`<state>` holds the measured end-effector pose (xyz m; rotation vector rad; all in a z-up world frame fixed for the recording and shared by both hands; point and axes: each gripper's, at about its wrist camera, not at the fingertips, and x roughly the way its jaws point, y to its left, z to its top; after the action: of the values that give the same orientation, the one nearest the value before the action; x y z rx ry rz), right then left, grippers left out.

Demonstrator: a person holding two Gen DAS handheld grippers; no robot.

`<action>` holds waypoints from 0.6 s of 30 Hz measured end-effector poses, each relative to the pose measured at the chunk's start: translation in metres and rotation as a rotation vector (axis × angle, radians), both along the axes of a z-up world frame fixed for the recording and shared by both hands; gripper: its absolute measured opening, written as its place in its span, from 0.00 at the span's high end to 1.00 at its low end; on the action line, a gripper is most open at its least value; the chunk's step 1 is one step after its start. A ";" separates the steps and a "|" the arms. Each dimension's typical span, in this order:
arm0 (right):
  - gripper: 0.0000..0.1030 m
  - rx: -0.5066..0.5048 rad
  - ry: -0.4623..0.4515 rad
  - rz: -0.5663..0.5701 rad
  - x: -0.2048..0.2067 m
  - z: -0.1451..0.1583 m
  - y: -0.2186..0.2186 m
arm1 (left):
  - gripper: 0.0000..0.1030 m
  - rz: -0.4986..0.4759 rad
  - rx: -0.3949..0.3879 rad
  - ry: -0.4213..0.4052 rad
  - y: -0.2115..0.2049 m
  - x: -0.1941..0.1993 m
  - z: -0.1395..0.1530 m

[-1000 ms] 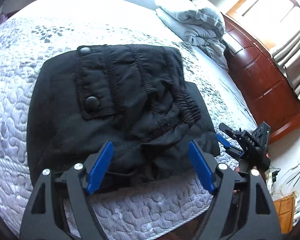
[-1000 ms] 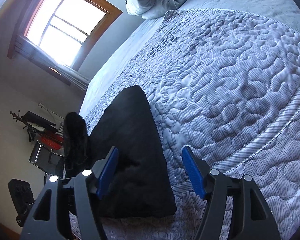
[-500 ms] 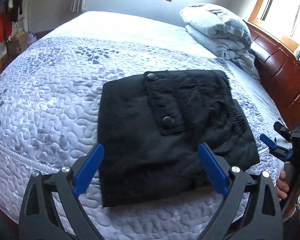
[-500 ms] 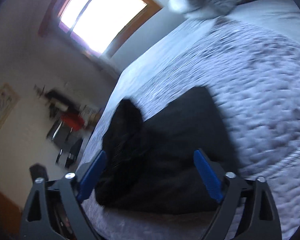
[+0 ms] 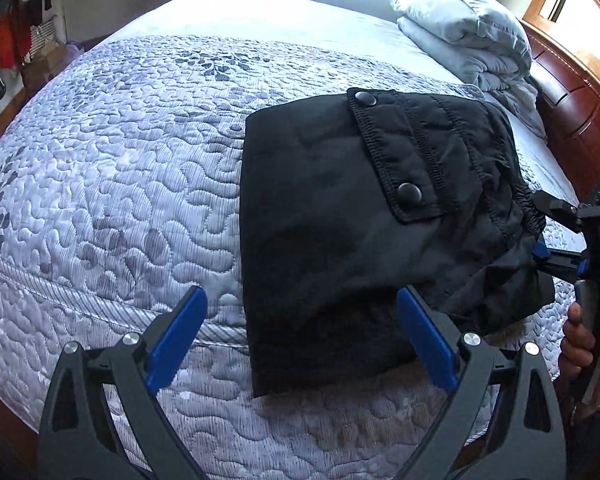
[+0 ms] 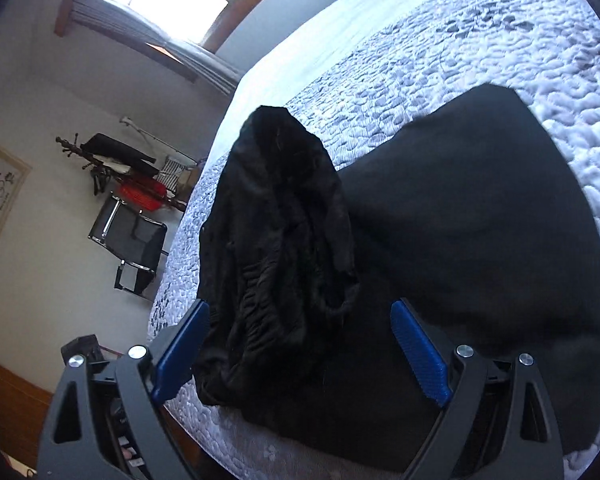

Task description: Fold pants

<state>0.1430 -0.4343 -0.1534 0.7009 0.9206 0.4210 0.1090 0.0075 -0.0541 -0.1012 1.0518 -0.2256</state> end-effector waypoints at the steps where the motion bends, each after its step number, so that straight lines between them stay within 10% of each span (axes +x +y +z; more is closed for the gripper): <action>1: 0.10 0.000 0.001 0.002 0.002 -0.001 0.001 | 0.07 0.003 0.002 0.000 0.001 0.000 0.000; 6: 0.12 0.018 -0.017 0.016 0.011 -0.004 0.013 | 0.07 0.020 0.003 -0.004 0.004 0.002 0.000; 13: 0.56 -0.046 -0.046 0.029 0.011 -0.002 0.032 | 0.07 0.017 0.009 -0.025 0.004 -0.003 0.009; 18: 0.66 0.004 -0.074 0.039 0.004 0.008 0.029 | 0.06 0.026 0.008 -0.037 0.006 -0.004 0.014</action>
<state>0.1474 -0.4051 -0.1454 0.6679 0.8648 0.4810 0.1054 0.0139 -0.0405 -0.1034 1.0134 -0.1990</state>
